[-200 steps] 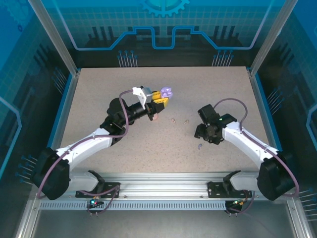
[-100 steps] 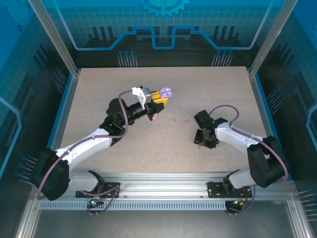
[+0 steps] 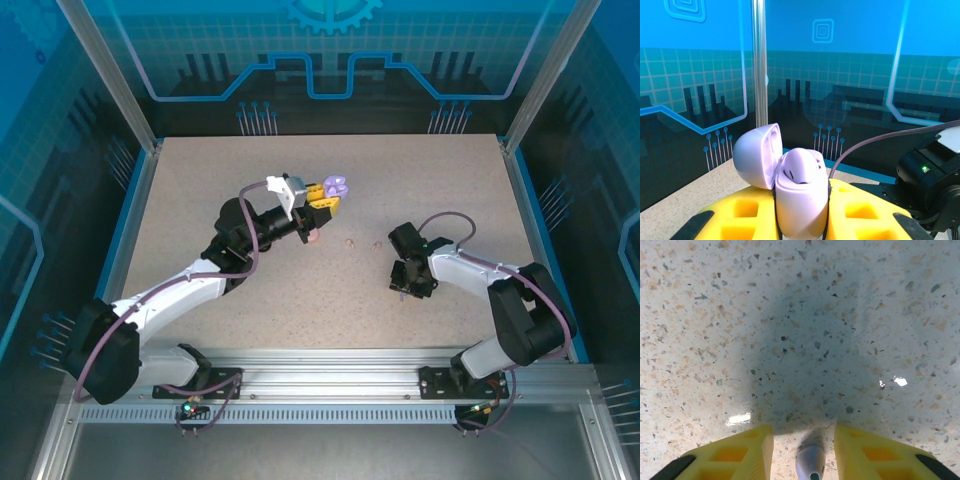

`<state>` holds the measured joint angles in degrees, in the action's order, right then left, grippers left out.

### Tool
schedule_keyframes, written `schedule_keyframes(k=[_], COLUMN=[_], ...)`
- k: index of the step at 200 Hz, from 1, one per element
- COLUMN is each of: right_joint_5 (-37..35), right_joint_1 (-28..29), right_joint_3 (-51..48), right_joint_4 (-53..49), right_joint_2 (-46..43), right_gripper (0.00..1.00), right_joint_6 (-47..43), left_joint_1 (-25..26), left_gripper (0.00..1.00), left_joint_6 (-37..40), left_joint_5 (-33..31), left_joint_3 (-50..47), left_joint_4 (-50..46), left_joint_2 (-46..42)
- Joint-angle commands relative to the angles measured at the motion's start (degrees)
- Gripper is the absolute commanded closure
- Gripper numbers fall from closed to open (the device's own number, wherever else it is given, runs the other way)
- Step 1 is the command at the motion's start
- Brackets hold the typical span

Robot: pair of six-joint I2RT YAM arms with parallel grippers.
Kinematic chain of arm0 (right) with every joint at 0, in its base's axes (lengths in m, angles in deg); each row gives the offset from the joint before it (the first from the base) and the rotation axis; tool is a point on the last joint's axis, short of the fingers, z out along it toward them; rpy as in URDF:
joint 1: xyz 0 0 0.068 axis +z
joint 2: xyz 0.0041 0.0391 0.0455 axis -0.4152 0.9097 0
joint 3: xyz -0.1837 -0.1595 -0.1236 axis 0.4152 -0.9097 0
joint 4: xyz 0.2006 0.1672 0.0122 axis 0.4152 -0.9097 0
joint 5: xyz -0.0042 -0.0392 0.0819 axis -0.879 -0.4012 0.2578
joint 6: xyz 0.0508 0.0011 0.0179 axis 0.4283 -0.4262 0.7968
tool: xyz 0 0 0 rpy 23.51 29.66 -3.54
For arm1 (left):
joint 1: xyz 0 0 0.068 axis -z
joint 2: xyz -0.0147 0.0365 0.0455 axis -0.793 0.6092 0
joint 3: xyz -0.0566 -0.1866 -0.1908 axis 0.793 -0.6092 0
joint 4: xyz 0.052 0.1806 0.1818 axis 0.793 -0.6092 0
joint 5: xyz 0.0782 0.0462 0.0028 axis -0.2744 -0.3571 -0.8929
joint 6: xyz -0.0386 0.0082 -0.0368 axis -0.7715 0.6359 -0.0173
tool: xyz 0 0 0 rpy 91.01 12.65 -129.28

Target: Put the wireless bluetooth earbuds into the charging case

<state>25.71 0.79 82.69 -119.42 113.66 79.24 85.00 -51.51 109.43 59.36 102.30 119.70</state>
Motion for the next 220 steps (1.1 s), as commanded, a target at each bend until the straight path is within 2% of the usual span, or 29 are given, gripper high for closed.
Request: schedule_keyframes(k=[1, 119, 220], right_joint_5=[0.41, 0.7, -0.56], right_joint_1=[-0.63, 1.11, 4.11], right_joint_3=[-0.36, 0.54, -0.28], right_joint_4=[-0.95, -2.5, -4.08], right_joint_2=[0.72, 3.36, 2.13], right_gripper=[0.63, 0.7, 0.7], right_joint_6=[0.2, 2.25, 4.81], left_joint_1=[0.4, 0.38, 0.36], left_gripper=[1.0, 1.0, 1.0], left_joint_6=[1.42, 1.35, 1.39], left_joint_5=[-0.8, -0.95, -0.89], left_joint_3=[0.47, 0.08, -0.46], left_joint_4=[2.17, 2.54, 2.88], left_joint_2=[-0.17, -0.3, -0.7])
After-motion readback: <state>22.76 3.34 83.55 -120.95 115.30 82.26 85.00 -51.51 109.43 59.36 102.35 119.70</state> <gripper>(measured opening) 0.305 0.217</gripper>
